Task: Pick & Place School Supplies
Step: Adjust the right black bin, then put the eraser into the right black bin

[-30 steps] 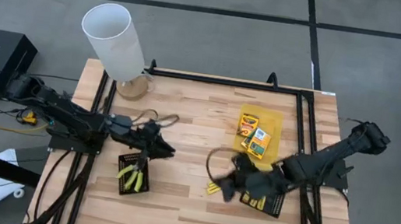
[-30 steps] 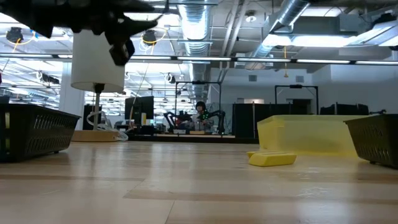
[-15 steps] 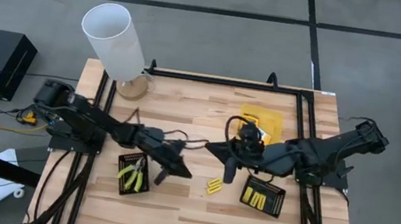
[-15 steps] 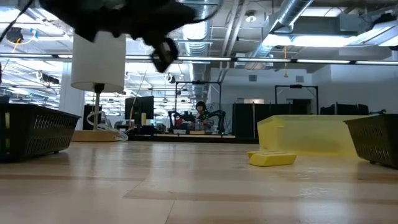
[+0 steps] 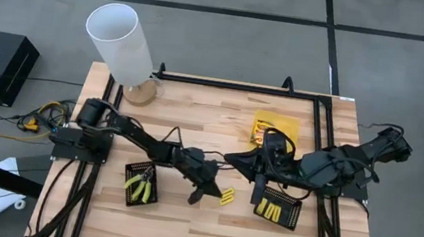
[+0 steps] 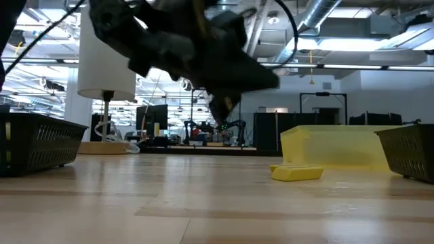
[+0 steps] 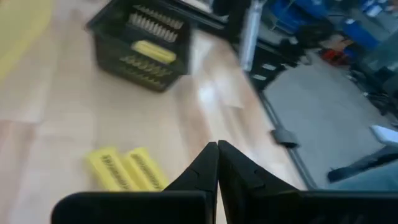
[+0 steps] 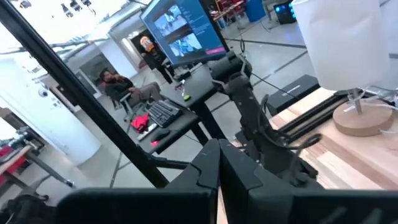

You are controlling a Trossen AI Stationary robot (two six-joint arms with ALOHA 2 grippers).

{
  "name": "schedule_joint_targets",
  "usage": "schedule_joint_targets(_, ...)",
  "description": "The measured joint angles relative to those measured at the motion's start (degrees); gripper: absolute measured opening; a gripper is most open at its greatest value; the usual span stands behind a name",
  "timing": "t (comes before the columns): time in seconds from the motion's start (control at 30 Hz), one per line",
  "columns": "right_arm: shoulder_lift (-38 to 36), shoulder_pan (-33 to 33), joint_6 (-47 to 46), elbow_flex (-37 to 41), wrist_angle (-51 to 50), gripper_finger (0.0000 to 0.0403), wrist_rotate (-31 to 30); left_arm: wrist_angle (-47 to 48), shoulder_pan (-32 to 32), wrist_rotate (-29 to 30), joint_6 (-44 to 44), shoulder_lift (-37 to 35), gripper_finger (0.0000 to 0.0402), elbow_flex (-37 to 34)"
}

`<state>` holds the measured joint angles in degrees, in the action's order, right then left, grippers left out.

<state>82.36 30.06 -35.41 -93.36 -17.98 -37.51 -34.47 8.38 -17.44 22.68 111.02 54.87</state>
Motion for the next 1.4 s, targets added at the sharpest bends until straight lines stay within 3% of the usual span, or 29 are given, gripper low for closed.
schedule_joint_targets(0.5, -0.2, 1.4, -0.5, 0.0, 0.5, 0.0000, 0.2, 9.1, -3.2, 0.7, -6.3, 4.8, 0.0001, 3.8)
schedule_joint_targets(1.07, -0.2, 0.9, -1.0, 0.1, 0.7, 0.0000, 0.2, 10.3, -3.6, 0.0, -9.0, 4.9, 0.0001, 5.4)
schedule_joint_targets(1.4, -0.2, 1.2, -2.6, 0.1, 1.2, 0.0000, 0.4, 16.9, -2.9, -3.9, -8.8, 14.8, 0.0001, 16.4)
